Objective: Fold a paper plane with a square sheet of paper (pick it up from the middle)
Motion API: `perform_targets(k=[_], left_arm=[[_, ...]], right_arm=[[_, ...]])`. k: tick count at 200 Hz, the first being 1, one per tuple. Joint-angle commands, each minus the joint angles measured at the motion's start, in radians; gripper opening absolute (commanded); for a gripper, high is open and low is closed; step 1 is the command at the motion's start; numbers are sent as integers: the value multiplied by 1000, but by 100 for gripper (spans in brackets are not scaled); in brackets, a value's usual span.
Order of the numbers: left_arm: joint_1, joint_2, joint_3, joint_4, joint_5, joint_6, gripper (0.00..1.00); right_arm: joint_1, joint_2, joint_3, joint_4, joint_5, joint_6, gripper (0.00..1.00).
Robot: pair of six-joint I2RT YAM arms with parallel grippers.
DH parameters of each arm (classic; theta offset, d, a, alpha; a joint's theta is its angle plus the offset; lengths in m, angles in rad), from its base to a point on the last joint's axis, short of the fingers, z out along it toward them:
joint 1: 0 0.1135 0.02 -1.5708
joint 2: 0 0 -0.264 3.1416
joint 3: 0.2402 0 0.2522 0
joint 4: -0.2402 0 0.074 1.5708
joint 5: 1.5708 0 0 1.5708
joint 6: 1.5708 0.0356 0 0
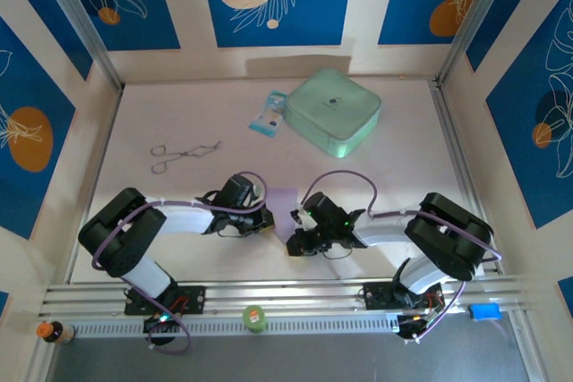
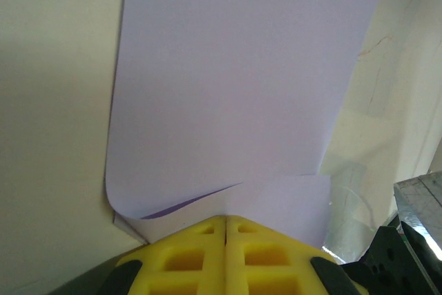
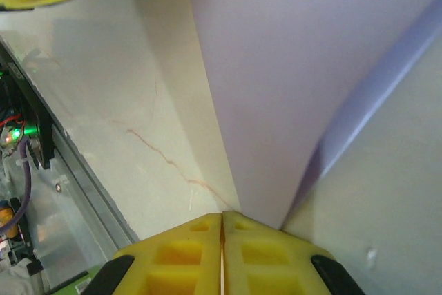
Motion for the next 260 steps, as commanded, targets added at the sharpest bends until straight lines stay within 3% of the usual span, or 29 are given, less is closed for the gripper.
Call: perform_targets(k=[1,49,115,159,218,231,260], left_arm=[[-4,21,-15,-60,-42,22,0],[-4,1,-17,-62,-42,26,0],[-4,4,-18,-52,-36,25,0],[-4,-2,-16,-54,-35,30,0],[-3,-65,3,-46,-27,52,3],[-4,-99,22,-73,-34,65,8],[-5,-159,54,-147,-56,85,7]], right_arm=[[6,-38,-41,-54,-32,30,10],[-27,-211,21,-149,1,52,9],[-67,48,227,-147,-21,33,9],[-62,164,239,-154,-22,51,8],[-38,193,131,-147,15,93,4],[-36,198,137,-147,19,95,4],[-29,196,157,-177,43,96,2]])
